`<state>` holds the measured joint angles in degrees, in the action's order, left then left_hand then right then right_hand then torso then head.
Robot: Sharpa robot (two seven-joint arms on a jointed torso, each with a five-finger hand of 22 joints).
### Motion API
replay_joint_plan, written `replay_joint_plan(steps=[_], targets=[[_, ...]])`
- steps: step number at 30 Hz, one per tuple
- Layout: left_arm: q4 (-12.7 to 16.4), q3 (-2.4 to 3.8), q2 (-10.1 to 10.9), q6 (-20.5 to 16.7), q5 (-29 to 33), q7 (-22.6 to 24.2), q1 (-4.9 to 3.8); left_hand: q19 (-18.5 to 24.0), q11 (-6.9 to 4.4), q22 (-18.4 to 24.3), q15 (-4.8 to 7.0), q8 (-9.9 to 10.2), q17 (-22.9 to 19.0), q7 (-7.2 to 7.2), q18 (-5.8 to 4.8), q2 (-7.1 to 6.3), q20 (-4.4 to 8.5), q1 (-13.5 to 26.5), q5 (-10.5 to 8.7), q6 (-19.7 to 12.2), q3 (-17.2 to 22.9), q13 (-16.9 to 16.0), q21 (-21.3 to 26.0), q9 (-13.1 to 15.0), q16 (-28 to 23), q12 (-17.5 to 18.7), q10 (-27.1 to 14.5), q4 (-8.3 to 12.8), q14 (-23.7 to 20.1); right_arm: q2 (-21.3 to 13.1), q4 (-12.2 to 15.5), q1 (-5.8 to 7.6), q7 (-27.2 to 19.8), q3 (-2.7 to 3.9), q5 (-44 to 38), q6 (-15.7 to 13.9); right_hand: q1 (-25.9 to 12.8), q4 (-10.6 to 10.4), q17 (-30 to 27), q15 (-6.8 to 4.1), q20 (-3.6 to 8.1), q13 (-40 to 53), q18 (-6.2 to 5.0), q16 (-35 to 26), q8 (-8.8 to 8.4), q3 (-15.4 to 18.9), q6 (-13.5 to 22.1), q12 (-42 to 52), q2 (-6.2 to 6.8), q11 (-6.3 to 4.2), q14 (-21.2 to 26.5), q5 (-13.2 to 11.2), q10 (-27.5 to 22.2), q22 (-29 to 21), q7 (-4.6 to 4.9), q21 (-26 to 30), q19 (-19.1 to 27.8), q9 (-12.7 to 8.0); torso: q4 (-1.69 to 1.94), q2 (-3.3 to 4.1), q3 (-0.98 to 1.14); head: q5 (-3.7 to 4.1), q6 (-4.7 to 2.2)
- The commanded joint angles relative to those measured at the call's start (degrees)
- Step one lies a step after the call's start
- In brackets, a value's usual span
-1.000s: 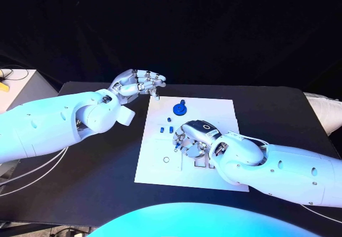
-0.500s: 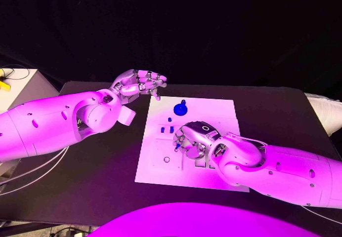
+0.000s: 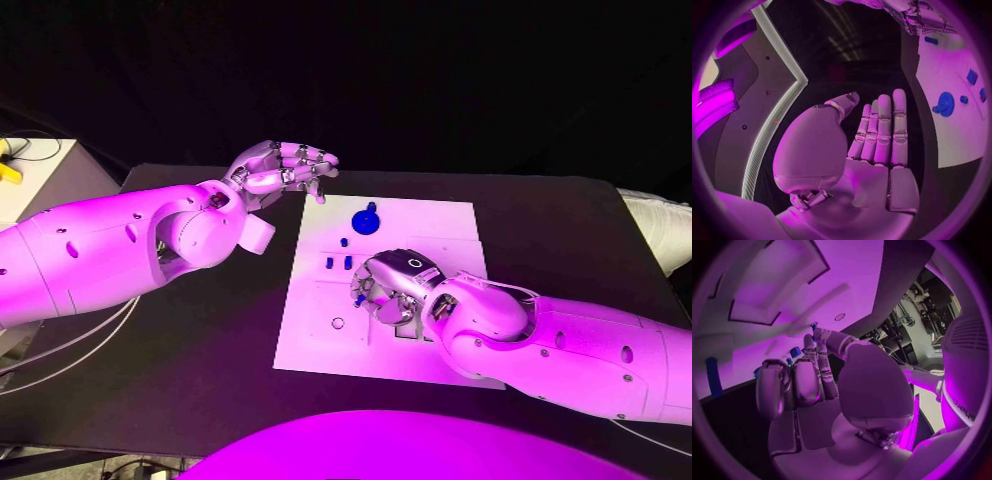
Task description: Assemble the parts on the task board
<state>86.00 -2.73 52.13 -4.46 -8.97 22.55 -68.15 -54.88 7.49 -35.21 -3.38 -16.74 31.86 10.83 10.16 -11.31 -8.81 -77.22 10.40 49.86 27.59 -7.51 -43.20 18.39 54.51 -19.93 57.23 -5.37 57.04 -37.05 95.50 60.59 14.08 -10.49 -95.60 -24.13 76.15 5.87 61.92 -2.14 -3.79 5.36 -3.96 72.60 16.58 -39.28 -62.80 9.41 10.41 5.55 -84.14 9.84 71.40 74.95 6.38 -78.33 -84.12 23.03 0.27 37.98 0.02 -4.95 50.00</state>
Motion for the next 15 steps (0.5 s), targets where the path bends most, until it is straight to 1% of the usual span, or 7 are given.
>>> replay_joint_plan(steps=[1, 10, 15], targets=[[-0.01, 0.03, -0.08, 1.22, -0.37, 0.21, 0.00, 0.04, 0.07, -0.07, -0.24, 0.37, -0.09, 0.35, 0.24, 0.01, -0.13, -0.04, -0.11, -0.07, -0.22, 0.00, 0.04, -0.08, -0.30, 0.30, -0.13, -0.28, -0.17, 0.04, -0.15, -0.10, 0.41, -0.01, -0.70, 0.85, -0.26, -0.09, -0.05, -0.26, 0.39, 5.07, 0.76, -0.22, 0.40, -0.32, -0.01, 0.10, -0.47, -3.36, -1.10, 0.37, 3.52, 1.85, 0.18, 0.23, -0.26, 0.05, -0.02, -0.04, 0.00, -0.06, 0.00], [-0.08, 0.03, -0.10, 1.34, -0.58, 0.22, 0.00, 0.06, 0.08, -0.07, -0.25, 0.38, -0.09, 0.36, 0.24, 0.03, -0.14, -0.04, -0.10, -0.08, -0.23, 0.00, 0.06, -0.08, -0.31, 0.31, -0.15, -0.32, -0.19, 0.35, -0.83, -0.26, 0.56, -0.07, -0.86, 1.01, -0.33, -0.07, -0.10, -0.25, 0.38, 5.14, 0.75, -0.22, 0.40, -0.35, 0.02, 0.07, -0.49, -3.35, -1.09, 0.42, 3.50, 1.83, 0.20, 0.26, -0.24, 0.08, 0.02, 0.00, -0.02, -0.02, 0.00], [-0.04, 0.03, -0.04, 1.39, -0.63, 0.20, 0.00, 0.06, 0.08, -0.07, -0.25, 0.38, -0.09, 0.36, 0.24, 0.03, -0.14, -0.04, -0.10, -0.08, -0.23, 0.00, 0.06, -0.08, -0.31, 0.31, -0.15, -0.32, -0.19, 0.66, -1.48, -0.51, 0.83, -0.10, -1.19, 0.87, -0.33, -0.07, -0.10, -0.25, 0.38, 5.14, 0.75, -0.22, 0.40, -0.35, 0.02, 0.07, -0.49, -3.35, -1.09, 0.42, 3.50, 1.83, 0.20, 0.26, -0.24, 0.08, 0.05, 0.03, 0.04, -0.19, 0.00]])
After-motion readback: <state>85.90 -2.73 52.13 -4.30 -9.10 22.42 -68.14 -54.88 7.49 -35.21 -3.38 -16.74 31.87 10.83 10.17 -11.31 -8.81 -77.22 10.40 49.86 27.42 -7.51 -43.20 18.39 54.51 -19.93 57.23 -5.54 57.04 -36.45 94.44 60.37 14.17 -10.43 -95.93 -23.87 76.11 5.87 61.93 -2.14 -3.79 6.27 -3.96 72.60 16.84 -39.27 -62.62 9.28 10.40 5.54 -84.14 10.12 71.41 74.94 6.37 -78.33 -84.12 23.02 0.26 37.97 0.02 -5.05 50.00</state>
